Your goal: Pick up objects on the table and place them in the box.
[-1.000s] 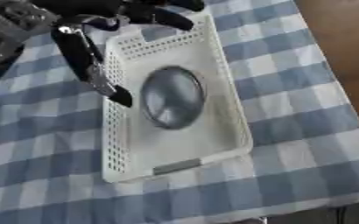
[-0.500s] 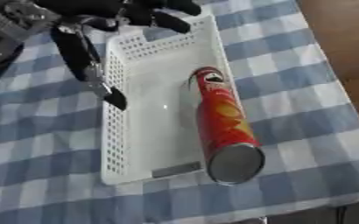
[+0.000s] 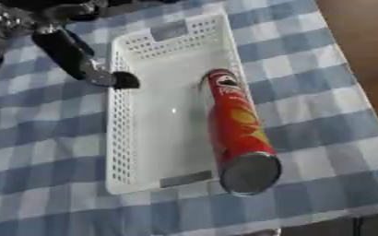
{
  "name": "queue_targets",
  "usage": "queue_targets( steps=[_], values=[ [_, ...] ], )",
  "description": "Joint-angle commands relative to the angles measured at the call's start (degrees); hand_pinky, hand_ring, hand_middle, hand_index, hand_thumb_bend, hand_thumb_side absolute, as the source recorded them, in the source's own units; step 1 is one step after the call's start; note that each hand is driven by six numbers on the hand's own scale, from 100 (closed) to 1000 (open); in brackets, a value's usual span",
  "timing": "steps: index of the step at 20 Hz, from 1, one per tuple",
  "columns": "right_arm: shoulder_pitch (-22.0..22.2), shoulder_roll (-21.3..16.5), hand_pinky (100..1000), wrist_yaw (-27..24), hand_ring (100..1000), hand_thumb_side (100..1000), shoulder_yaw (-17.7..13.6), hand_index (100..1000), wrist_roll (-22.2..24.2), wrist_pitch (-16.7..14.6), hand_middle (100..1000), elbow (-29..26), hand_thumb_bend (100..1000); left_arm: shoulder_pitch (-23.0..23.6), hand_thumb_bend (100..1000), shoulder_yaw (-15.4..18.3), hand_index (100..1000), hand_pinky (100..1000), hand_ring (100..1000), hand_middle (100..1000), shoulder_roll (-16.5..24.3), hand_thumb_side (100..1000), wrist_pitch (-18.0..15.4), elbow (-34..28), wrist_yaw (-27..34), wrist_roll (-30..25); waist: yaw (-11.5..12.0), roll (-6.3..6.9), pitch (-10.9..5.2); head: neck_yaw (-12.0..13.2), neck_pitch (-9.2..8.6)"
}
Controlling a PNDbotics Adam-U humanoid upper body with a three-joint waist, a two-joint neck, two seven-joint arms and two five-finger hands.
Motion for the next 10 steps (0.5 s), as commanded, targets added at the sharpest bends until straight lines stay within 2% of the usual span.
queue_targets(
  steps=[1,5,8,10],
  values=[
    [-1.4,-1.5,344,0.3,523,1000,-0.6,820,-0.3,-0.1,649,-0.4,100,3.5,100,4.1,1000,937,950,1000,3.9,753,1.1,-1.8,1.9,7.2,0.7,-1.0,-0.4,-0.8,-1.19],
    [-1.3,-1.8,344,0.7,522,1000,-0.8,820,-0.6,-0.1,650,-0.4,100,11.4,100,8.1,1000,942,952,1000,5.4,773,-0.7,-1.8,0.4,14.9,2.6,-1.29,0.3,-1.7,-1.72],
    [-1.2,-1.9,343,0.8,522,1000,-0.9,820,-0.7,-0.1,652,-0.4,100,16.7,100,10.7,1000,933,946,1000,3.8,768,-1.0,-1.9,-1.7,20.2,4.4,-1.61,0.78,-2.2,-2.03],
    [-1.3,-1.9,344,1.0,523,1000,-1.0,819,-0.9,-0.1,652,-0.4,100,19.9,100,12.2,1000,917,936,1000,1.3,778,-0.5,-1.9,-2.0,23.8,5.6,-1.91,1.02,-2.3,-2.09]
  ],
)
